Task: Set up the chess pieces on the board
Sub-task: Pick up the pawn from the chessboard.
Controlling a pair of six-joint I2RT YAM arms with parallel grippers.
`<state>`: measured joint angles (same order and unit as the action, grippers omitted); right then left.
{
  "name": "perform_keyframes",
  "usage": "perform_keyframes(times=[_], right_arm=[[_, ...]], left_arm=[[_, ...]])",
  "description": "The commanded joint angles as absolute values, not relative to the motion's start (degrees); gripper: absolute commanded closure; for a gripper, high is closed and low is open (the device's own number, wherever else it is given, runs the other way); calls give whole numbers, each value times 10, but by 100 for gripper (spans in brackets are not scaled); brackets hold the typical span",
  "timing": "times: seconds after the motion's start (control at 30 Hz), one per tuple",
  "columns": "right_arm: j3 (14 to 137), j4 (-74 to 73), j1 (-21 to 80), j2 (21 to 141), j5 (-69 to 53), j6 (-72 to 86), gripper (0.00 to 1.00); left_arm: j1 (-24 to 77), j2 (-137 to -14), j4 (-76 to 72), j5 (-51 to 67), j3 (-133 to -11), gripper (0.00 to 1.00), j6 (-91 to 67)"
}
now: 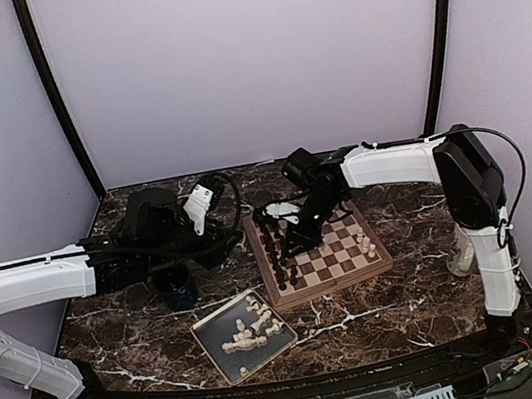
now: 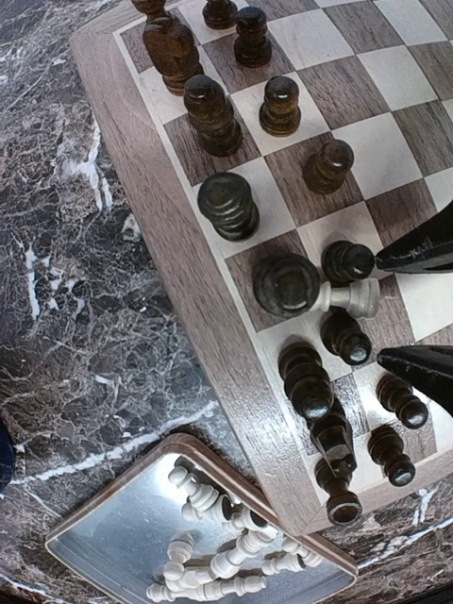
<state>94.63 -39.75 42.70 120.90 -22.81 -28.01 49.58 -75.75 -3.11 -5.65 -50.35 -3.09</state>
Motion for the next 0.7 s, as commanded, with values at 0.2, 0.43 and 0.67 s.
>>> perform_keyframes(times=[0.2, 0.43, 0.67], right_arm=[[974, -398, 433, 1235, -224, -269, 72], [976, -401, 434, 1241, -228, -270, 72], [973, -402, 434, 1247, -225, -276, 73]], left_arm=[[491, -737, -36, -63, -484, 49, -34], [491, -738, -38, -62, -484, 49, -34], [491, -741, -40, -60, -483, 49, -36]])
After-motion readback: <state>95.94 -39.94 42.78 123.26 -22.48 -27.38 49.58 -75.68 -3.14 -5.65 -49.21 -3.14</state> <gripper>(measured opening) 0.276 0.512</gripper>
